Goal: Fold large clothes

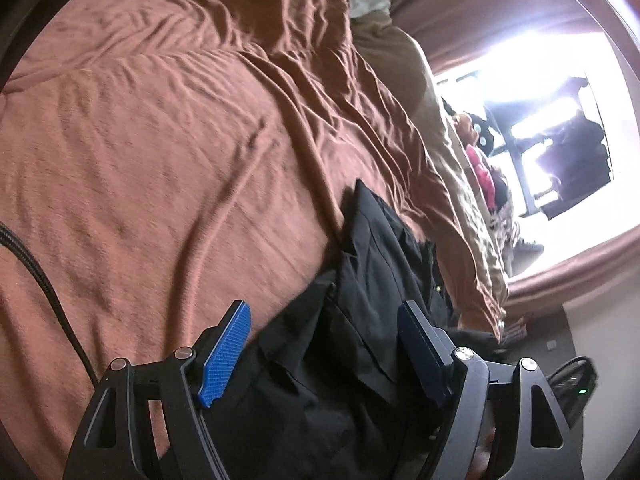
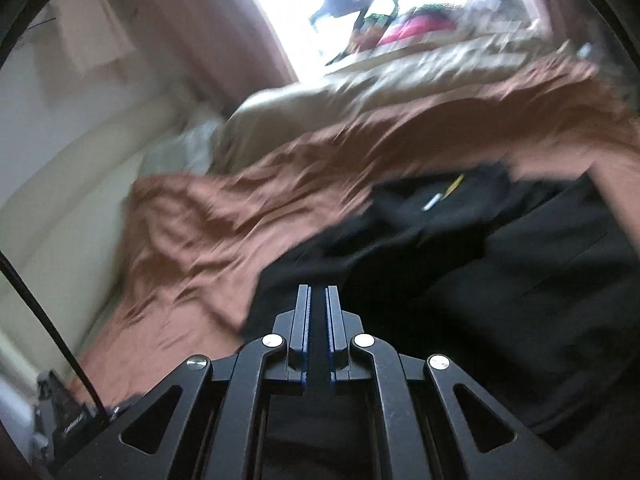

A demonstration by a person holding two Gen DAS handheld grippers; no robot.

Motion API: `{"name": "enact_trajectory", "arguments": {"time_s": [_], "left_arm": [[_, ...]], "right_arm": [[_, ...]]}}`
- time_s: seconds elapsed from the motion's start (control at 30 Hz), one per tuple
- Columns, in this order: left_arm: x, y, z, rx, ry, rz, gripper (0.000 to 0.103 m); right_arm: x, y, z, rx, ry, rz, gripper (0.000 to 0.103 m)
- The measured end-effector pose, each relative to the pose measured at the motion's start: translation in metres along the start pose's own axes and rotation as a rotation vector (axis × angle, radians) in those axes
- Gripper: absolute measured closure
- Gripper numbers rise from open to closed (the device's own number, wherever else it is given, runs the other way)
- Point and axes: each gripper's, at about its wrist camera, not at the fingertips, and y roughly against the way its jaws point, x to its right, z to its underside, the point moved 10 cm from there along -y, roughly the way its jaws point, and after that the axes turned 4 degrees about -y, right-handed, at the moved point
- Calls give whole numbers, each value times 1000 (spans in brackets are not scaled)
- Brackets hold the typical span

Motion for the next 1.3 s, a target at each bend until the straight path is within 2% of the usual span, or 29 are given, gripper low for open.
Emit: {"name": "enact_trajectory", "arguments": {"time_s": [0.1,0.2,0.23,0.3,0.33,0.37,0.47,0.6,0.67,0.77,0.83,0.9,1.0,1.07,1.3], "left_arm": [[-5,5,-5,19,17,-4,26],[-5,8,-7,28,20,-5,26],[-4,8,-6,28,17,-2,26],[1,6,-4,24,6,2,26],[4,6,-4,22,-4,5,26],[6,6,-3,21,-13,6,26],[20,4,0,18,-64,3,26],[38,-1,8,2,-135,-3,26],[50,-3,15,-7,-183,-2,26],[77,-6,29,-34,-260,13,26],[96,-4,36,-26,-308,24,26],[111,-6,42,-26,-376,8,26],[137,-18,61,-55,-443,0,26],[153,-32,76,-87,-503,-13,26],[220,-86,135,-180,-822,-70,25]], "right_arm": [[4,-27,1,-88,-65,-54,99],[15,-33,4,-154,-124,-101,98],[18,-29,7,-173,-133,-117,93],[23,-18,9,-190,-130,-120,72],[26,-8,10,-190,-130,-128,52],[29,4,10,-181,-136,-138,44],[44,47,9,-155,-142,-125,44],[100,110,-8,-15,-155,47,44],[141,138,-14,52,-220,115,44],[189,148,-15,83,-319,160,44],[223,147,-17,83,-405,211,44],[242,143,-23,87,-487,191,44],[258,144,-29,89,-518,205,44],[267,140,-28,91,-560,185,44],[299,152,-14,111,-687,159,44]]}}
